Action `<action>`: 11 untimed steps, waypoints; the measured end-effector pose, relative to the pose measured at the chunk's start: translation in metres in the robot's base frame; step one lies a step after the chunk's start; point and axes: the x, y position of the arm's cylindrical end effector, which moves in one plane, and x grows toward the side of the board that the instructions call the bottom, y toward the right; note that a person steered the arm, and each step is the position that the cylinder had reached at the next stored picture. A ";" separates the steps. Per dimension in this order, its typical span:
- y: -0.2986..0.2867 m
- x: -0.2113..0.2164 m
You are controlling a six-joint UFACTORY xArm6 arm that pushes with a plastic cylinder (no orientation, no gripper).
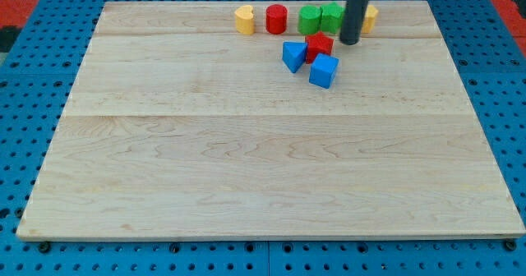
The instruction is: Move the blue triangle to the line of blocks
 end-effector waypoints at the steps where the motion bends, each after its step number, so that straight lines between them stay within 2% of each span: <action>1: -0.089 0.035; 2: -0.174 0.044; 3: -0.175 0.043; 4: -0.128 0.041; 5: -0.113 0.023; 7: -0.198 0.010; 11: -0.190 -0.033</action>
